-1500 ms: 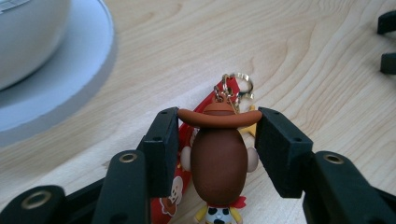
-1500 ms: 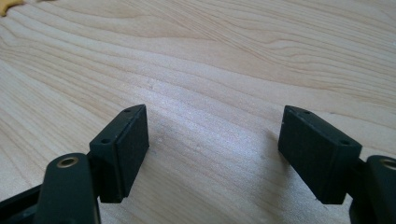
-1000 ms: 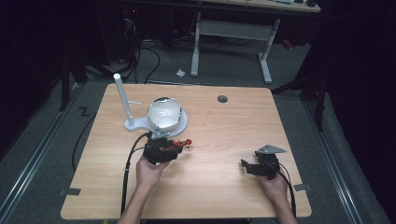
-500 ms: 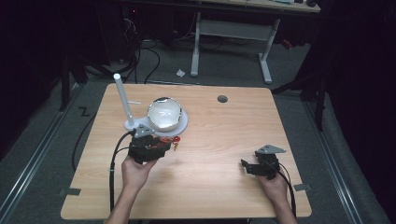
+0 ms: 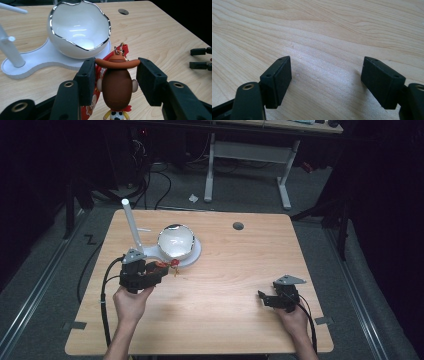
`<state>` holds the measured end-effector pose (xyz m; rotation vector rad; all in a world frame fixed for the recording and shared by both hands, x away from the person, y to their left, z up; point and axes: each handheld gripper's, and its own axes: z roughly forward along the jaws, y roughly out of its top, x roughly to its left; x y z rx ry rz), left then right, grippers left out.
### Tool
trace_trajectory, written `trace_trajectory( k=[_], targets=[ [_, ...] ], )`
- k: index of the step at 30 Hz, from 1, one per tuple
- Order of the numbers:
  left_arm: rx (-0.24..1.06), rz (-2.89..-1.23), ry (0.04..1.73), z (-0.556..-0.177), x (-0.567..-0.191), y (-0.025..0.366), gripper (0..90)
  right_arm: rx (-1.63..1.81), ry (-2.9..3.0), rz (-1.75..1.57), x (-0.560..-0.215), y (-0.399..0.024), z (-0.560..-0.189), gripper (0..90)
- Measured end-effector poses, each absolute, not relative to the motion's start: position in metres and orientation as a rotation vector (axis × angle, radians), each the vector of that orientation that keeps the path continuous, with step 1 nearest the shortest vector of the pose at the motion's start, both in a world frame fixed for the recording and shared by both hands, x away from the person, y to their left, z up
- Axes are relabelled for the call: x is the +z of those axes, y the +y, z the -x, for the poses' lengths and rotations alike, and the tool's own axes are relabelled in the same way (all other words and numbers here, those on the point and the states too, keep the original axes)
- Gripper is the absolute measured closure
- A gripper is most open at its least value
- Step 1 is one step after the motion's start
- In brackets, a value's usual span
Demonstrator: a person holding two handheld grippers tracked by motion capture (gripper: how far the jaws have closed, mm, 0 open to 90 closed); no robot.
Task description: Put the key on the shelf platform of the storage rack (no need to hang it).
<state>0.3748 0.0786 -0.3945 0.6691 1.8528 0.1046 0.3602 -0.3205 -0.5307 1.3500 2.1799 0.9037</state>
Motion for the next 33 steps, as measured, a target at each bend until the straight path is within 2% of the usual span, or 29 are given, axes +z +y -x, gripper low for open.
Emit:
trace_trajectory(
  k=[10, 33],
  targets=[
    [0.079, -0.636, 1.855, -0.389, -0.378, 0.097, 51.2, 0.904, 2.179, -1.348, -0.531, -0.321, -0.36, 24.5],
    [0.104, -0.623, 1.851, -0.441, -0.363, 0.08, 51.1, 0.903, 2.179, -1.348, -0.531, -0.32, -0.36, 24.5]
  ],
)
